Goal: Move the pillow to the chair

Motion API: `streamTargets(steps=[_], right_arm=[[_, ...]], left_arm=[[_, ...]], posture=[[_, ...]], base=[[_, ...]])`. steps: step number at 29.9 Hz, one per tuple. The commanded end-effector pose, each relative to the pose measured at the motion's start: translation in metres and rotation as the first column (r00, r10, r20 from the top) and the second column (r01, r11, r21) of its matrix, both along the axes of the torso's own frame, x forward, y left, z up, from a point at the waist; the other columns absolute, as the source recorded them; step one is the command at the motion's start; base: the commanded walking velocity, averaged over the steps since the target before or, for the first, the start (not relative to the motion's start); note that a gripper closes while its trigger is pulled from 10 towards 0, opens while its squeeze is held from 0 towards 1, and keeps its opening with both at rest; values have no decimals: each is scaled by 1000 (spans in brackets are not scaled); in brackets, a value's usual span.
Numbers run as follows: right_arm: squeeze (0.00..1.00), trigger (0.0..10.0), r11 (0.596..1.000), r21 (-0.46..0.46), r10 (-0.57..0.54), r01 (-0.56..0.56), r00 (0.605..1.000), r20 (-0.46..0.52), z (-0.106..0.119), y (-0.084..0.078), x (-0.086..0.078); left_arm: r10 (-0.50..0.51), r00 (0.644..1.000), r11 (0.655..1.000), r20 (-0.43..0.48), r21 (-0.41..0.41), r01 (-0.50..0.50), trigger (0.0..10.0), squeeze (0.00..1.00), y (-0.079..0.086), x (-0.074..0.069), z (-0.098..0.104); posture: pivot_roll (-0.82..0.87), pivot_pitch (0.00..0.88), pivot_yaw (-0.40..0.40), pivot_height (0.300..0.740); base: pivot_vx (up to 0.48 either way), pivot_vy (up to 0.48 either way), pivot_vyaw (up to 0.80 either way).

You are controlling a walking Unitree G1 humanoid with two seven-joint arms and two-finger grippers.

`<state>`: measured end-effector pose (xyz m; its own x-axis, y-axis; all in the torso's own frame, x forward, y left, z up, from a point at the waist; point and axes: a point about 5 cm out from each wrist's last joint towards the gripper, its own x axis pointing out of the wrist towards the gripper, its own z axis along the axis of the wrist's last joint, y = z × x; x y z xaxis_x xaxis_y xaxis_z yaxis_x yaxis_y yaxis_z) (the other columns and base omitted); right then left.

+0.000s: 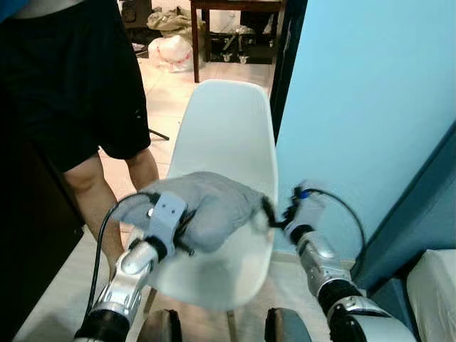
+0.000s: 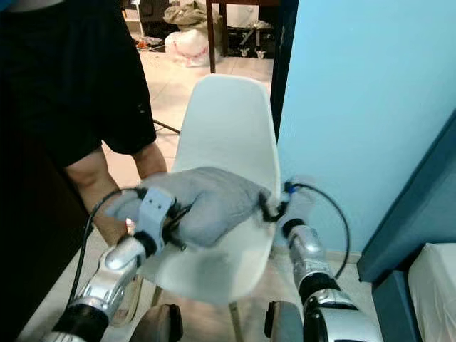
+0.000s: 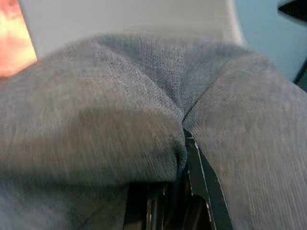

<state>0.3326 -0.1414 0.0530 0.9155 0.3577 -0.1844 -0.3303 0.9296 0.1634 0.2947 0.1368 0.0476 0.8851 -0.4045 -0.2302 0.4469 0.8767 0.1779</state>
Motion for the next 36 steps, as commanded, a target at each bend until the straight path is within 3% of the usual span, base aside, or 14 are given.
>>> streamTargets(steps=[1,5,6,13,19,20,21,22,36], right_arm=[[0,10000,988,-69,134,-135,991,-29,-8,8,-8],[0,10000,967,-88,233,-238,970,-66,-12,10,-12],[0,10000,935,-141,317,-325,945,-76,-15,9,-17],[0,10000,875,-199,430,-442,897,-101,-18,7,-25],[0,10000,861,-215,448,-461,887,-110,-19,5,-27],[0,10000,838,-252,468,-484,875,-127,-20,3,-29],[0,10000,838,-252,468,-484,875,-127,-20,3,-29],[0,10000,830,-263,474,-492,871,-130,-21,2,-30],[0,10000,834,-264,479,-485,873,-89,-14,-1,-27]], left_arm=[[-20,999,998,-36,56,22,10000,0,-5,-4,-10],[-36,999,993,-33,112,39,10000,0,-4,-7,-15],[-43,998,989,-49,140,50,10000,0,-3,-9,-21],[-10,997,986,-79,168,24,10000,0,-1,-15,-32],[1,996,984,-86,179,14,10000,0,1,-15,-35],[34,996,978,-85,207,-16,10000,259,5,-15,-37],[34,996,978,-85,207,-16,10000,259,5,-15,-37],[52,995,978,-83,206,-34,10000,1000,7,-15,-38],[55,996,995,-69,88,-49,10000,1000,13,-16,-29]], posture=[[19,0,-62,586],[24,0,-65,586],[25,0,-68,586],[22,0,-71,586],[20,0,-71,586],[18,0,-73,586],[18,0,-73,586],[21,0,-76,586],[31,0,-90,586]], base=[[0,0,0],[0,0,0],[0,0,0],[0,0,0],[0,0,0],[0,0,0],[0,0,0],[0,0,0],[0,0,0]])
